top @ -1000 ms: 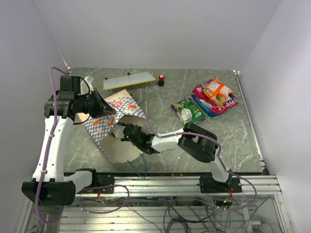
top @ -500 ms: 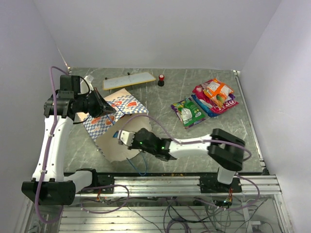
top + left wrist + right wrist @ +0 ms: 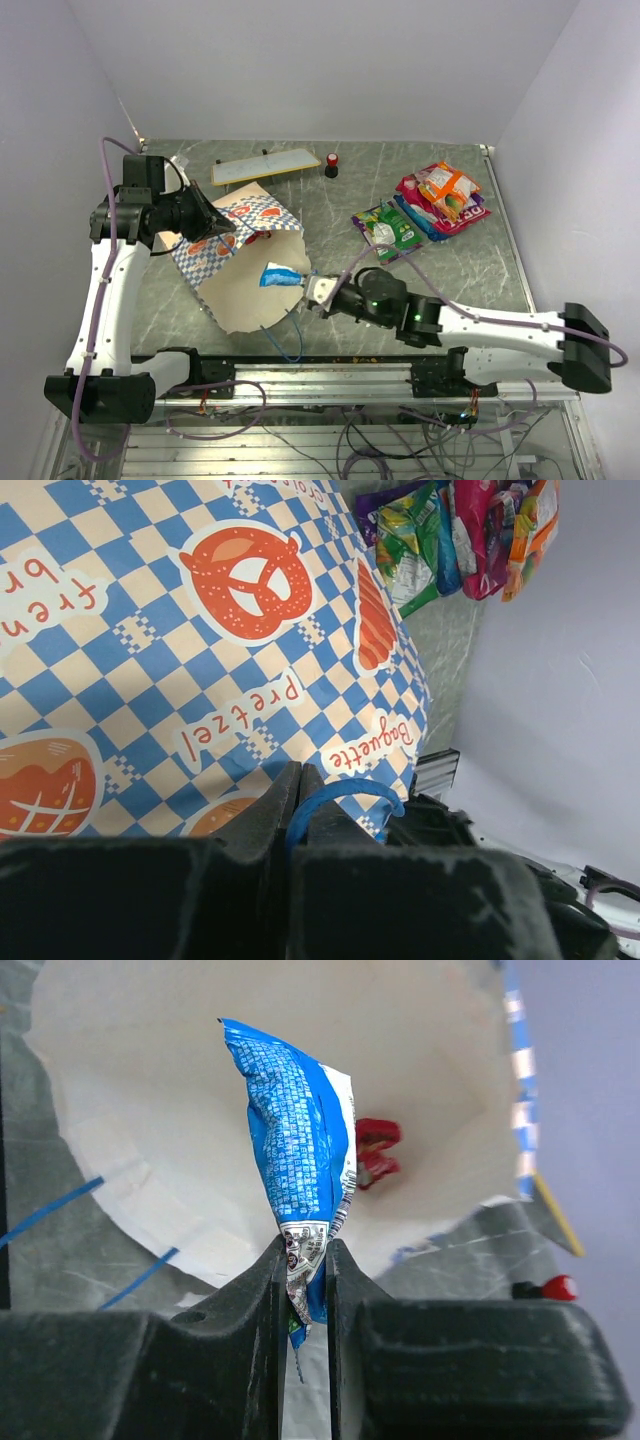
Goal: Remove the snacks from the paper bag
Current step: Take out the snack from the paper bag, then place the snack at the center of the board.
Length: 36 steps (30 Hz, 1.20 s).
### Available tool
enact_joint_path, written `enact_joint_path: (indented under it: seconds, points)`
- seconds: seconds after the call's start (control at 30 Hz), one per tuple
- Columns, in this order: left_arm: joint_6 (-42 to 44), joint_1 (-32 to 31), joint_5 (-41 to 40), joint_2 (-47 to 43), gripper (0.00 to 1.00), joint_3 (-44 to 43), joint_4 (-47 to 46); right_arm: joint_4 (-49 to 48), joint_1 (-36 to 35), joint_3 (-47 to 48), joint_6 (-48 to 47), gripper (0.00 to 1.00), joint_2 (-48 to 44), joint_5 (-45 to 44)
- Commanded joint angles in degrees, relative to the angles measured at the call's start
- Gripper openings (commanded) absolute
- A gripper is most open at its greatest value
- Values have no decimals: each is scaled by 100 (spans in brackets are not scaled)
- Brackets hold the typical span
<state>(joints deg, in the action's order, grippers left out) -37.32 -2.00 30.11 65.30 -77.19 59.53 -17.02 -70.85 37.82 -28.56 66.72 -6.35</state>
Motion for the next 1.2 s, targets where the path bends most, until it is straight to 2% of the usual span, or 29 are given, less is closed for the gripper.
enact_joint_path:
  seconds: [0.0,0.17,0.27,0.4,0.53,0.67,0.77,0.87,1.17]
  points:
    - [-123,-21,-273,-83,7,44,-160,640,162,125,-521,0,-710,-252]
    - [-206,-20,-456,-41,7,37,-177,1054,1043,718,-113,0,-1142,60]
    - [-246,-20,-450,-3,7,42,-212,692,1484,800,201,0,-1365,83]
    - [-292,-21,-382,36,7,80,-302,340,2094,801,672,0,-1287,-352]
    - [-309,-24,-332,28,7,144,-328,624,3158,1057,1361,0,-606,-554]
    - [-378,-23,-259,1,7,231,-409,846,4109,1353,1923,0,448,-336]
    - [-389,-23,-226,7,7,203,-394,788,4760,1451,2269,0,1027,172]
    - [-362,-21,-235,28,7,140,-345,604,4964,1418,2230,0,1393,431]
    - [-358,-27,-165,-24,7,243,-329,486,5177,1047,2373,0,1916,311]
